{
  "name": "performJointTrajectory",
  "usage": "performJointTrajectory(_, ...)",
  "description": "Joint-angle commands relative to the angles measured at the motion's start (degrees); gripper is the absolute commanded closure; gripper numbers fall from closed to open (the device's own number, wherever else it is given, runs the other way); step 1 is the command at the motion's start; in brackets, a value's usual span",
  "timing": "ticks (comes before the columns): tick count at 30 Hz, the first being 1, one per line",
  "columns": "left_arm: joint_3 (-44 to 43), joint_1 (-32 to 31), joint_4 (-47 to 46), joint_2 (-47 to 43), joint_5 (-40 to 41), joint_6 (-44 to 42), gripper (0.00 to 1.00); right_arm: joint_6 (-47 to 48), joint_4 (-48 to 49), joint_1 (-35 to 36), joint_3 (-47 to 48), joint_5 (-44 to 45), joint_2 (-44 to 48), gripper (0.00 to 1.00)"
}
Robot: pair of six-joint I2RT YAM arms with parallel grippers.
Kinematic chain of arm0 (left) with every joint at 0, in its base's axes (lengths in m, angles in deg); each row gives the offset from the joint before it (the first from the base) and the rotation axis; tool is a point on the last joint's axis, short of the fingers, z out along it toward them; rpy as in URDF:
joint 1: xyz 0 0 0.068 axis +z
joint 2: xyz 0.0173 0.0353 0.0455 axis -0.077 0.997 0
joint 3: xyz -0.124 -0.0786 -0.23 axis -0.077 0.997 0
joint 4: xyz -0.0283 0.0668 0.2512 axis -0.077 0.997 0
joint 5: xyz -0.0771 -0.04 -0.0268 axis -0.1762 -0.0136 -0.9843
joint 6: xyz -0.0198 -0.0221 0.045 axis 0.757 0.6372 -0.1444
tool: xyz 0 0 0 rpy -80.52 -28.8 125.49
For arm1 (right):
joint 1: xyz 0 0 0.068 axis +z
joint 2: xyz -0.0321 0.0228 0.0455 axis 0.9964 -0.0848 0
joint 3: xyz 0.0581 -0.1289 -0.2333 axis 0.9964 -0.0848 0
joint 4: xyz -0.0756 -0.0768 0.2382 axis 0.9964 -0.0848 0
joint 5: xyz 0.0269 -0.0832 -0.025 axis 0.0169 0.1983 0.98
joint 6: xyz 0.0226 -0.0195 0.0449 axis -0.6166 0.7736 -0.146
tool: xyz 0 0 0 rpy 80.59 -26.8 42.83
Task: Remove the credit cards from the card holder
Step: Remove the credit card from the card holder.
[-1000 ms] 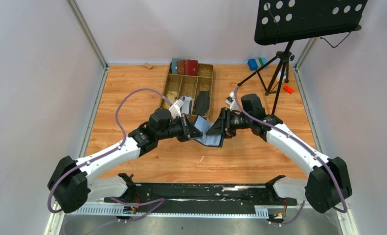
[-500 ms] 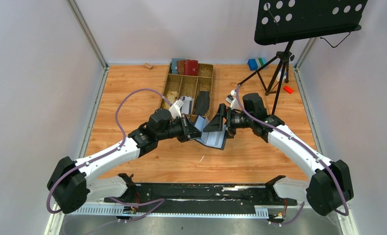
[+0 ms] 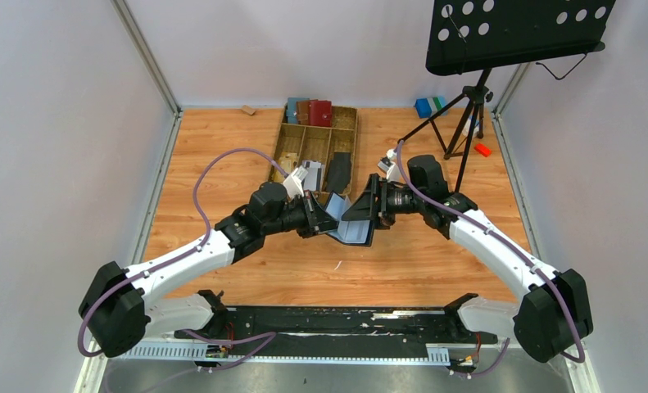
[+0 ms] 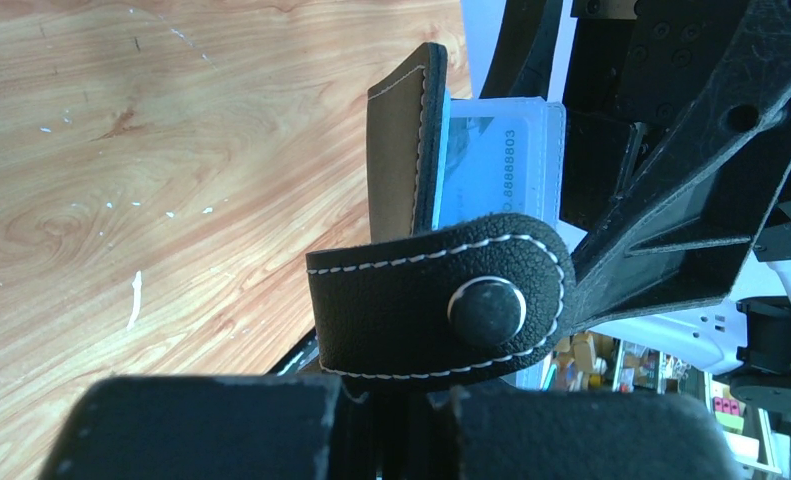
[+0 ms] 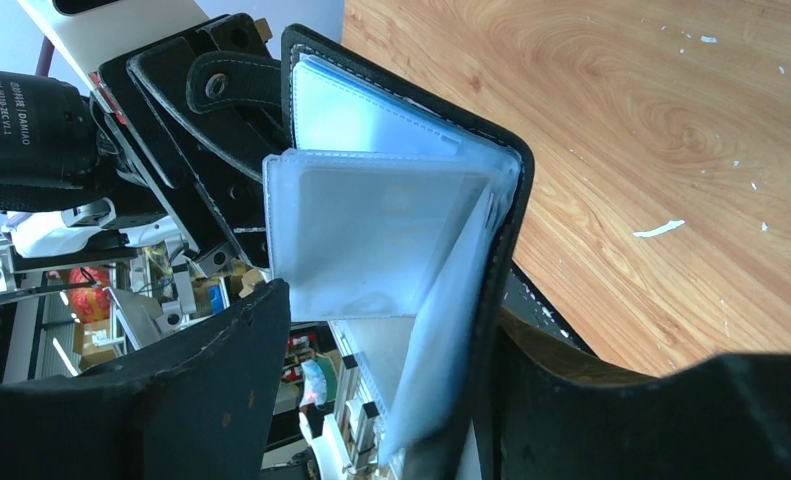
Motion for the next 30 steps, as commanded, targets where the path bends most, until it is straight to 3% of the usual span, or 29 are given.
performJointTrajectory(1, -1.35, -0.45, -3.38, -0.71, 0.24, 0.32, 1.00, -0.15, 1.78, 0.40, 0.50, -0.82, 1.08, 0.40)
performJointTrajectory(6, -1.35, -0.45, -3.05, -0.83, 0.49, 0.16, 1.00, 1.36, -1.45, 0.34, 1.52, 0.11, 0.22, 0.44)
performJointTrajectory(9, -1.28, -0.45, -2.92, -0.60, 0.34, 0.28, 1.00, 0.71, 0.34, 0.35, 1.17, -0.29, 0.95, 0.21)
performJointTrajectory(12, -1.23, -0.53, -3.28, -0.19, 0.03, 0.50, 1.00, -1.31, 5.08, 0.43, -0.04, -1.95, 1.69, 0.10)
performJointTrajectory(22, -1.69, -0.73, -3.99, 0.28, -0.37, 0.93, 1.00, -0.28, 2.27, 0.40, 0.60, -1.25, 0.38, 0.20)
performJointTrajectory(26, -3.41, -1.01, -1.13, 1.01, -0.11, -0.05, 1.00, 0.82, 0.02, 0.40, 1.44, -0.55, -0.11, 0.13)
performJointTrajectory(30, -4.46, -1.41, 0.49, 1.68, 0.13, -0.87, 1.00, 0.90, -0.81, 0.40, 1.66, -0.09, -0.62, 0.13)
